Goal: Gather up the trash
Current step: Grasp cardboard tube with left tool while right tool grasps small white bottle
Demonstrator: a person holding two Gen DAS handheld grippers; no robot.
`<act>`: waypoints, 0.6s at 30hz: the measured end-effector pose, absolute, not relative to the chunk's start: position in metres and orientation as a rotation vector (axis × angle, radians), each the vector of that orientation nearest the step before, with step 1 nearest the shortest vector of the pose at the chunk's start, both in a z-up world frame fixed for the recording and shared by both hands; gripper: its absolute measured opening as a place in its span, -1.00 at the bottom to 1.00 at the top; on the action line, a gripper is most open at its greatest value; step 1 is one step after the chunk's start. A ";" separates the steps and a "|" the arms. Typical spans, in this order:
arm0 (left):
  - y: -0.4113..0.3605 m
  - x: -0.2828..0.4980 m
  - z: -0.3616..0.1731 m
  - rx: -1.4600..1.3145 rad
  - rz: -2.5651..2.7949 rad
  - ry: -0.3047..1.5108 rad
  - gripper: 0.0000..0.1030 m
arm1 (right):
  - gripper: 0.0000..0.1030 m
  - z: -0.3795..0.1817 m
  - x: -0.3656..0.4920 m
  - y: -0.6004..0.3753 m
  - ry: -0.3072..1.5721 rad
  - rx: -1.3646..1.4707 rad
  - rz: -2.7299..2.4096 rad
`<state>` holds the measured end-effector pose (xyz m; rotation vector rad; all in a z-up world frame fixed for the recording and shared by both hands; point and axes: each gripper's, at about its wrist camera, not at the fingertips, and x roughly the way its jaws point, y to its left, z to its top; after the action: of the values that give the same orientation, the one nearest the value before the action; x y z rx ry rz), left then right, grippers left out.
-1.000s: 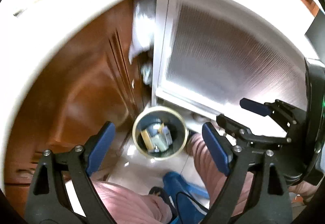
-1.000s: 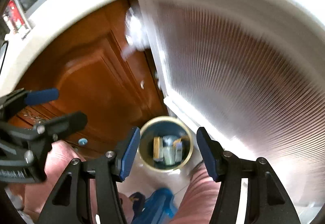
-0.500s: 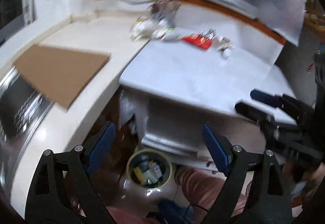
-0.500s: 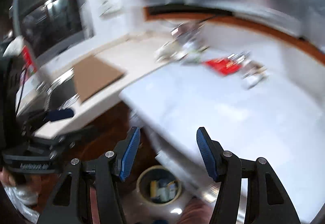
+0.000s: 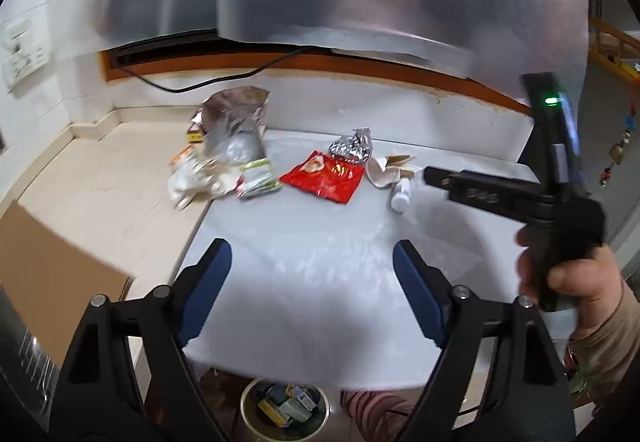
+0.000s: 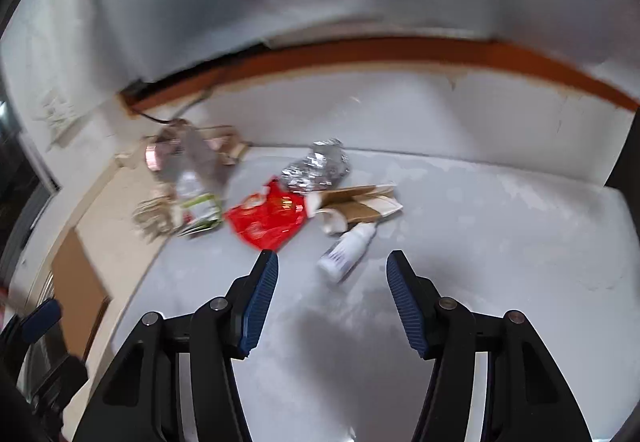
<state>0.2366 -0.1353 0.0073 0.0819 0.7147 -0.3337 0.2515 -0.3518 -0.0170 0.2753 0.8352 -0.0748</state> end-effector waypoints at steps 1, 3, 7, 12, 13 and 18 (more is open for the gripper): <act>-0.142 0.247 0.004 0.094 -0.336 0.722 0.49 | 0.11 -0.025 0.265 -0.356 0.857 0.289 -0.079; -0.149 0.260 0.000 0.108 -0.335 0.732 0.49 | 0.09 -0.039 0.285 -0.362 0.892 0.296 -0.098; -0.158 0.284 -0.011 0.133 -0.347 0.756 0.49 | -0.11 -0.072 0.312 -0.361 0.952 0.292 -0.091; -0.176 0.310 -0.019 0.179 -0.366 0.770 0.49 | -0.32 -0.092 0.322 -0.365 0.995 0.299 -0.046; -0.181 0.315 -0.020 0.192 -0.378 0.772 0.49 | -0.35 -0.097 0.322 -0.364 0.993 0.306 -0.034; -0.207 0.333 -0.028 0.262 -0.424 0.773 0.50 | -0.50 -0.098 0.312 -0.376 0.994 0.367 0.025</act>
<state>0.3330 -0.2067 -0.0276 0.2623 0.7730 -0.4239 0.3117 -0.3758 -0.0979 0.3668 0.9936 0.0246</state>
